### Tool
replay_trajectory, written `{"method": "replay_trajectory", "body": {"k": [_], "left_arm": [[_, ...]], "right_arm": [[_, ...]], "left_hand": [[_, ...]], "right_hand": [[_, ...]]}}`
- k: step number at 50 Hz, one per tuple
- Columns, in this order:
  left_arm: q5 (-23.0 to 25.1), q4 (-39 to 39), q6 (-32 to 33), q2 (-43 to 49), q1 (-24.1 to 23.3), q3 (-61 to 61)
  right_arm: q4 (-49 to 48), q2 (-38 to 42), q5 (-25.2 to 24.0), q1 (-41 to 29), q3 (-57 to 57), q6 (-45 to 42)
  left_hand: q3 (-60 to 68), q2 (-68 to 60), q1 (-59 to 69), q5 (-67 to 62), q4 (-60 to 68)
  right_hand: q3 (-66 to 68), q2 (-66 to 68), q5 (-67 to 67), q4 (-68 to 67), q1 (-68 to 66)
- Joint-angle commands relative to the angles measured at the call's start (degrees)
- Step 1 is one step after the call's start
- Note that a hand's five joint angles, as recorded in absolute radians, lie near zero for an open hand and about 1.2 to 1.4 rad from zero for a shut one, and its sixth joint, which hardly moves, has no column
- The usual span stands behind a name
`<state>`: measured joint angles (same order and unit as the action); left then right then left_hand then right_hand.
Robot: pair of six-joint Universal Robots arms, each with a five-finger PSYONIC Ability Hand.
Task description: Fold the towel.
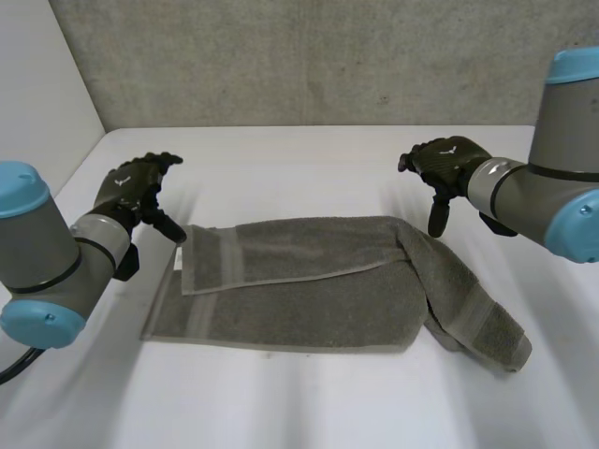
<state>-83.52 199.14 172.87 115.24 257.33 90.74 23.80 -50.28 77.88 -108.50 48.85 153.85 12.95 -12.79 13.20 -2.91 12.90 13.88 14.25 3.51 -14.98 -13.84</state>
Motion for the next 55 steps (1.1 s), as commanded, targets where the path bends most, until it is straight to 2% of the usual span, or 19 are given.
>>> {"method": "replay_trajectory", "body": {"k": [1,8,10,11,13,16,18,21,37,47,55], "left_arm": [[0.47,0.46,0.45,-5.72,-0.42,4.34],[0.91,0.90,4.23,-5.55,-1.30,6.29],[1.08,0.90,9.13,-3.80,-1.83,6.20],[1.08,0.90,9.15,-3.79,-1.83,6.20],[2.04,0.73,14.84,-1.52,-2.09,5.85],[2.93,0.72,17.42,-0.63,-2.09,5.76],[4.33,0.55,21.35,0.95,-2.09,5.76],[4.77,0.46,22.68,1.39,-2.18,5.93],[4.68,0.81,21.64,1.39,-2.18,6.29],[4.60,0.90,19.70,1.39,-2.18,6.38],[4.60,0.90,19.61,1.48,-2.18,6.46]], "right_arm": [[-4.36,-9.55,-0.01,1.79,13.08,4.17],[-9.21,-16.78,0.08,3.64,26.38,4.44],[-10.78,-19.75,-0.01,4.69,32.86,4.44],[-10.79,-19.77,-0.01,4.70,32.89,4.44],[-12.62,-23.53,-0.10,5.40,39.01,4.36],[-13.69,-25.57,-0.01,5.75,41.94,4.09],[-15.87,-28.72,-0.45,6.98,47.71,3.83],[-18.16,-30.74,-0.54,7.86,53.08,3.57],[-27.83,-32.95,-0.80,9.62,68.56,3.48],[-33.02,-31.99,-0.89,9.36,71.12,3.13],[-37.06,-27.42,0.16,9.70,70.24,-3.01]], "left_hand": [[0.80,-0.96,0.55,-0.84,0.85],[3.16,-3.32,2.90,-3.19,3.20],[4.16,-4.32,3.91,-4.20,4.21],[4.17,-4.33,3.91,-4.20,4.21],[6.17,-6.33,5.92,-6.21,6.22],[6.69,-6.85,6.44,-6.72,6.73],[6.69,-6.85,6.44,-6.72,6.73],[6.69,-6.85,6.44,-6.72,6.73],[5.68,-5.84,5.43,-5.71,5.72],[5.34,-5.50,5.09,-5.38,5.39],[4.67,-4.83,4.42,-4.71,4.72]], "right_hand": [[-3.88,-4.25,-3.51,4.98,3.84],[-3.88,-4.25,-3.51,4.98,3.84],[-3.88,-4.25,-3.51,4.98,3.84],[-3.88,-4.25,-3.51,4.98,3.84],[-3.88,-4.25,-3.51,4.98,3.84],[-3.88,-4.25,-3.51,4.98,3.84],[-3.88,-4.25,-3.51,4.98,3.84],[-1.79,-2.15,-1.41,2.88,1.74],[-1.78,-2.15,-1.40,2.88,1.74],[-1.95,-2.32,-1.57,3.05,1.91],[-0.78,-1.14,-0.40,1.88,0.74]]}}
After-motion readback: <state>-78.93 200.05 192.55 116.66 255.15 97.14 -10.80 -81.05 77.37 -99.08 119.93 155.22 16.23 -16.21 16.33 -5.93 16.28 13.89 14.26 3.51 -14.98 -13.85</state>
